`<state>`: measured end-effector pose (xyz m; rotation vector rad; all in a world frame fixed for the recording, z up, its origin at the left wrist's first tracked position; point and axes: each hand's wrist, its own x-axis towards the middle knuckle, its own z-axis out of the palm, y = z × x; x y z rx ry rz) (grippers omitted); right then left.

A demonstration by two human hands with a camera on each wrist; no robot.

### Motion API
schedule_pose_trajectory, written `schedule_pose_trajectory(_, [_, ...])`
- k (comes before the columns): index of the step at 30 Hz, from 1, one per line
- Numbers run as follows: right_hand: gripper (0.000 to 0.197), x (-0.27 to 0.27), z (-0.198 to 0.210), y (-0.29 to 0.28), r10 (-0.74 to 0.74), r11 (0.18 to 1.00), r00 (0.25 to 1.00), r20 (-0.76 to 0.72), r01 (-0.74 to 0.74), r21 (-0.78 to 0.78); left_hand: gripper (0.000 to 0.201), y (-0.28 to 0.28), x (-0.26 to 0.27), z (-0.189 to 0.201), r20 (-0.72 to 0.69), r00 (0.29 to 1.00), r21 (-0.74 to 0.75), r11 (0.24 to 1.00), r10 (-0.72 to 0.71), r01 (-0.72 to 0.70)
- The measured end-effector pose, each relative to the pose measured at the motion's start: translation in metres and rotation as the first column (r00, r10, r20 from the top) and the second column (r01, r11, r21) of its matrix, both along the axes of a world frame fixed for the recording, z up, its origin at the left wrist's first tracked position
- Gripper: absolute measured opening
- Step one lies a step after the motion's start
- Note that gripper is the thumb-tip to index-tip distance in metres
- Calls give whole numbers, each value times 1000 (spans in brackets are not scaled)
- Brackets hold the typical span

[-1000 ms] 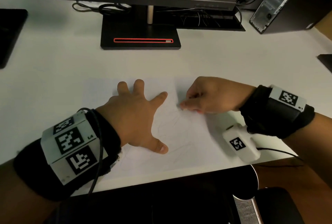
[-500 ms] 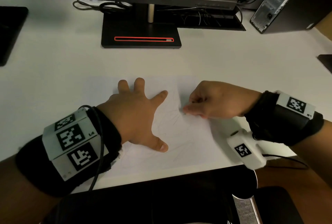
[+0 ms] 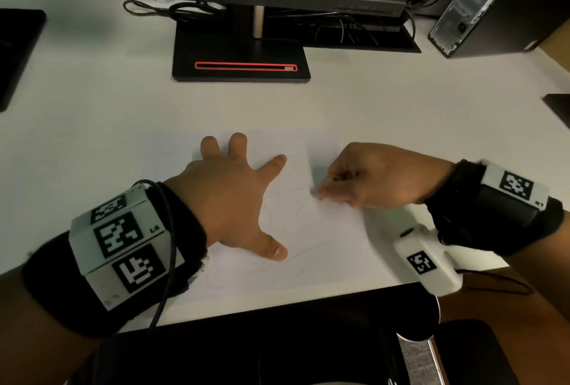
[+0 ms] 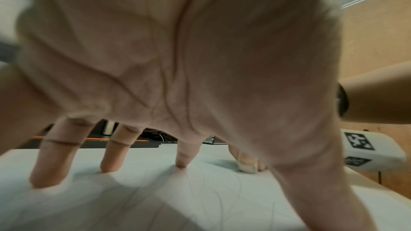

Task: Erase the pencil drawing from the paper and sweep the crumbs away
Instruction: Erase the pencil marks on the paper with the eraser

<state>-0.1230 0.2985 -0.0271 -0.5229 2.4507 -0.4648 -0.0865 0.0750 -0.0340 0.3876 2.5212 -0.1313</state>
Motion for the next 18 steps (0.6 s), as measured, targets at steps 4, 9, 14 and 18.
schedule_pose_trajectory(4, [54,3,-1,-2,24,1000,1000,-12,-24,2,135,-1,0,0,0,1000,-1,1000,3,-3])
schedule_pose_trajectory(9, [53,0,0,4,-17,1000,1000,-15,17,-3,134,0,0,0,-2,1000,-11,1000,1,-1])
schedule_pose_trajectory(14, [54,8,-3,0,51,999,998,24,-51,12,135,0,0,1,4,1000,-11,1000,-2,2])
schedule_pose_trajectory(18, [53,2,-2,6,-7,1000,1000,-22,7,4,135,0,0,1,1,1000,-8,1000,-3,3])
